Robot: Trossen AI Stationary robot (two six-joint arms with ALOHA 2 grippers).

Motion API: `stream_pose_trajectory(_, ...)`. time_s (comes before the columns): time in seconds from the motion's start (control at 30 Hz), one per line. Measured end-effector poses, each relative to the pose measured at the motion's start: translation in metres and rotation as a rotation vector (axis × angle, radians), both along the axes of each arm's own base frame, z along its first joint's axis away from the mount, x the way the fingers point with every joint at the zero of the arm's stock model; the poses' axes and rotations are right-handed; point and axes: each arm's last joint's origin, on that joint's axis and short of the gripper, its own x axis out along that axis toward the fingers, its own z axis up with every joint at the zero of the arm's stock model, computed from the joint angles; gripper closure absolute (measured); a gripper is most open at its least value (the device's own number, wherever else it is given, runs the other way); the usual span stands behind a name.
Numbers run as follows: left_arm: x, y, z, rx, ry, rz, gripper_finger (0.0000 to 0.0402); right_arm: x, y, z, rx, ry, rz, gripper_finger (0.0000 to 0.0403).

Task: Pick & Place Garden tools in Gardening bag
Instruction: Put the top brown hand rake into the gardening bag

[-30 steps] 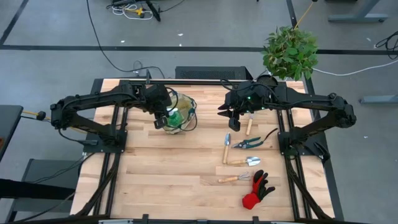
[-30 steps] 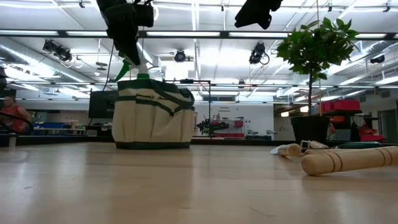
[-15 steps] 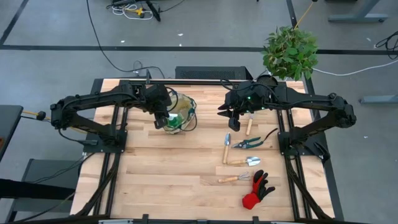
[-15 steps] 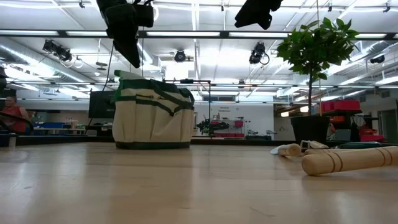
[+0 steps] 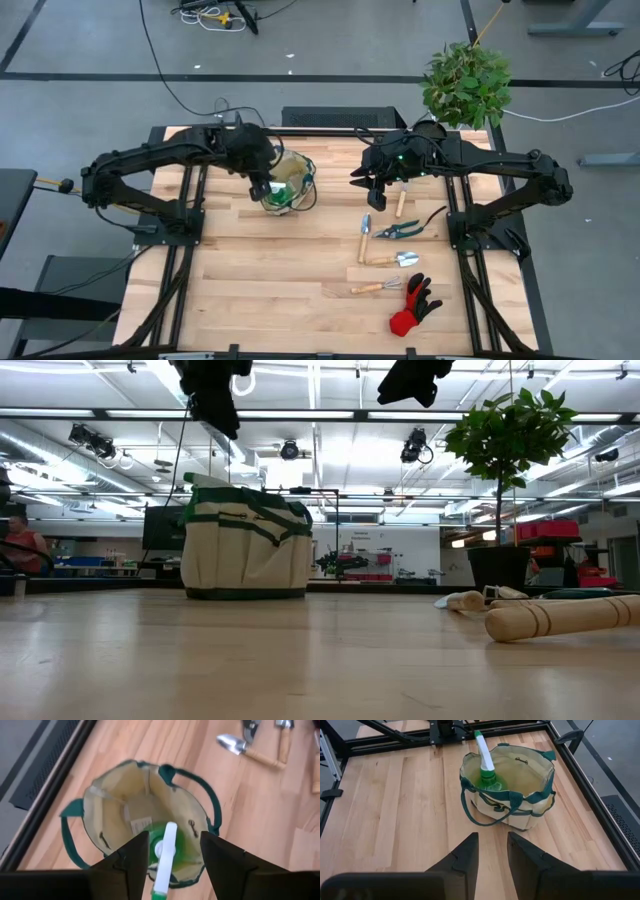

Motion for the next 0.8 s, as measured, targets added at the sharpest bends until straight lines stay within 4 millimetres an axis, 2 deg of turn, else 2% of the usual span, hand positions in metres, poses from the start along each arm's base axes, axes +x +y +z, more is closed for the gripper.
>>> stream_pose_trajectory(0.23, 0.001, 0.000, 0.003, 0.012, -0.012, 0.001, 0.0247, 0.000, 0.000, 0.000, -0.007, 0.001, 0.005, 0.0300)
stream_pose_trajectory(0.57, 0.004, -0.010, 0.009, 0.027, -0.088, -0.043, 0.0338, 0.000, 0.000, 0.000, -0.014, 0.001, 0.011, 0.0300)
stream_pose_trajectory(0.8, 0.004, -0.017, 0.012, 0.022, -0.112, -0.060, 0.0376, 0.000, 0.000, 0.000, -0.018, 0.006, 0.015, 0.0300)
